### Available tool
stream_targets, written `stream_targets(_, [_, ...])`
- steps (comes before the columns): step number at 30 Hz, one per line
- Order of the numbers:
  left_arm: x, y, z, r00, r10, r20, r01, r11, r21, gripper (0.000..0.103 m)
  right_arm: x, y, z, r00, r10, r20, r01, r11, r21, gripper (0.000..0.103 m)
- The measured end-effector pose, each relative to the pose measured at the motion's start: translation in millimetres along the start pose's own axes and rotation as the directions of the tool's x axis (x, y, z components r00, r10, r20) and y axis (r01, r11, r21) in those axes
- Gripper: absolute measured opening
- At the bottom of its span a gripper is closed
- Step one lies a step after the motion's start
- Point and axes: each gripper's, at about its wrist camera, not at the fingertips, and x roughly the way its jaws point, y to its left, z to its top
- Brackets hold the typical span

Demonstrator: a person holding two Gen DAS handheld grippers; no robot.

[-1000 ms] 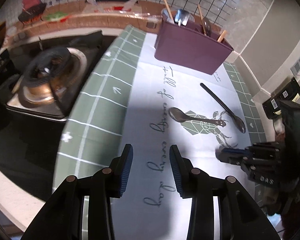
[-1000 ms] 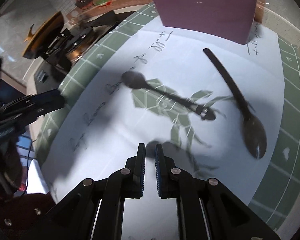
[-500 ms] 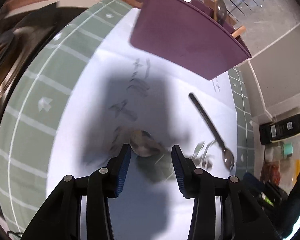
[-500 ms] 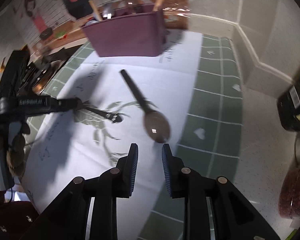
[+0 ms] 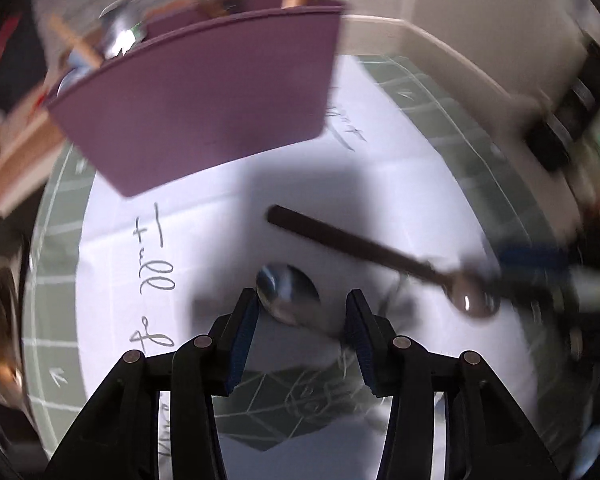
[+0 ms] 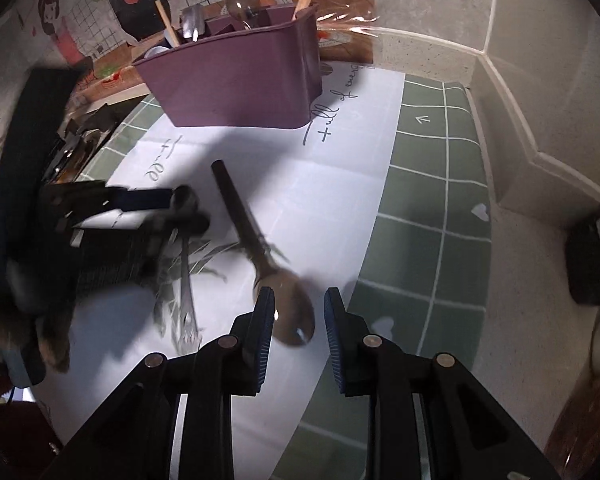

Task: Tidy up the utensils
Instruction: 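Grasp the silver spoon with the left gripper while the right gripper grasps the dark spoon handle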

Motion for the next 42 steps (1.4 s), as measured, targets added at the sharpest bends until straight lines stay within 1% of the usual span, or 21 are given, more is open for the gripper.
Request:
stream_targets(1, [-2.5, 0.5, -6.0, 1.0, -0.017, 0.003, 0.017, 0.999, 0.035, 0.047, 2.9, -0.3, 2.1, 1.0, 0.007, -0.005, -0.007, 1.0, 0.001, 0.024])
stream_targets(4, [-7.9, 11.6, -18.5, 0.999, -0.05, -0.001, 0.05, 0.997, 0.065, 0.047, 9.1, 0.9, 6.8, 0.999, 0.034, -0.014, -0.034, 0.999, 0.003, 0.027])
stream_targets(8, [-10.7, 38.1, -28.1, 0.999, -0.039, -0.007, 0.039, 0.999, 0.022, 0.048, 18.3, 6.8, 10.6, 0.998, 0.049, -0.035, -0.049, 0.999, 0.0, 0.028])
stream_targets(10, [-11.0, 49.9, -28.8, 1.0, -0.03, -0.008, 0.029, 0.999, -0.025, 0.048, 19.2, 14.3, 9.5, 0.999, 0.033, -0.032, -0.034, 0.999, -0.021, 0.033])
stream_targets(12, [-10.7, 62.8, -27.8, 0.998, -0.057, -0.011, 0.056, 0.994, -0.093, 0.048, 19.2, 20.0, 7.9, 0.999, 0.019, -0.033, -0.02, 0.999, -0.031, 0.035])
stream_targets(15, [-10.9, 71.1, -22.1, 0.995, -0.093, -0.021, 0.086, 0.974, -0.211, 0.048, 18.8, 26.7, 4.4, 0.999, 0.0, -0.042, -0.001, 1.0, -0.027, 0.037])
stream_targets(17, [-8.5, 70.3, -15.7, 0.993, -0.117, -0.024, 0.107, 0.959, -0.264, 0.048, 17.3, 28.9, 0.4, 0.999, -0.005, -0.045, 0.004, 1.0, -0.019, 0.037])
stream_targets(18, [-6.5, 67.5, -12.1, 0.989, -0.146, -0.022, 0.134, 0.949, -0.284, 0.048, 16.0, 29.1, -2.6, 0.999, -0.001, -0.044, 0.0, 1.0, -0.012, 0.038])
stream_targets(21, [0.8, 50.3, -2.5, 0.976, -0.215, -0.016, 0.204, 0.945, -0.255, 0.048, 11.9, 24.3, -9.9, 0.999, 0.012, -0.034, -0.012, 1.0, 0.012, 0.038])
stream_targets(22, [2.3, 43.6, 1.3, 0.978, -0.208, -0.014, 0.199, 0.953, -0.23, 0.048, 10.5, 22.4, -11.9, 0.999, 0.017, -0.031, -0.017, 1.0, 0.02, 0.038])
stream_targets(24, [3.0, 31.8, 3.2, 0.987, -0.161, -0.021, 0.155, 0.974, -0.166, 0.048, 8.0, 18.6, -16.0, 0.999, 0.031, -0.021, -0.03, 0.999, 0.041, 0.038])
stream_targets(26, [0.2, 28.1, 0.2, 0.988, -0.149, -0.03, 0.144, 0.98, -0.138, 0.048, 6.4, 16.2, -19.1, 0.999, 0.044, -0.008, -0.044, 0.998, 0.05, 0.038])
stream_targets(27, [-4.4, 28.2, -2.9, 0.988, -0.15, -0.029, 0.145, 0.98, -0.134, 0.048, 6.5, 16.8, -19.1, 0.999, 0.049, -0.005, -0.048, 0.998, 0.049, 0.041])
stream_targets(29, [-18.2, 34.9, -12.1, 0.989, -0.147, -0.013, 0.143, 0.98, -0.141, 0.048, 7.5, 18.6, -17.4, 0.997, 0.077, -0.01, -0.077, 0.996, 0.047, 0.05])
stream_targets(31, [-31.5, 46.5, -20.8, 0.991, -0.133, 0.004, 0.132, 0.977, -0.165, 0.048, 9.5, 24.0, -15.5, 0.995, 0.093, -0.022, -0.092, 0.995, 0.033, 0.066])
stream_targets(32, [-40.8, 59.2, -28.3, 0.992, -0.127, 0.011, 0.126, 0.975, -0.184, 0.048, 11.3, 27.7, -14.1, 0.994, 0.101, -0.033, -0.1, 0.995, 0.021, 0.071])
stream_targets(34, [-54.8, 77.5, -38.2, 0.994, -0.106, 0.027, 0.109, 0.968, -0.224, 0.048, 14.3, 32.7, -11.5, 0.992, 0.115, -0.052, -0.115, 0.993, 0.018, 0.084])
stream_targets(36, [-65.6, 94.5, -45.3, 0.996, -0.078, 0.042, 0.087, 0.96, -0.268, 0.048, 15.8, 34.9, -11.2, 0.99, 0.124, -0.064, -0.122, 0.992, 0.038, 0.09])
stream_targets(39, [-75.3, 110.9, -53.4, 0.996, -0.061, 0.06, 0.077, 0.946, -0.316, 0.048, 20.5, 42.4, -8.5, 0.983, 0.147, -0.111, -0.142, 0.989, 0.047, 0.103])
stream_targets(41, [-77.1, 113.9, -56.6, 0.996, -0.062, 0.067, 0.081, 0.939, -0.335, 0.048, 22.6, 49.4, -6.9, 0.983, 0.124, -0.138, -0.128, 0.992, -0.018, 0.103])
stream_targets(42, [-76.5, 112.9, -57.9, 0.995, -0.067, 0.068, 0.086, 0.937, -0.339, 0.048, 23.1, 52.7, -6.2, 0.985, 0.102, -0.139, -0.111, 0.992, -0.053, 0.098])
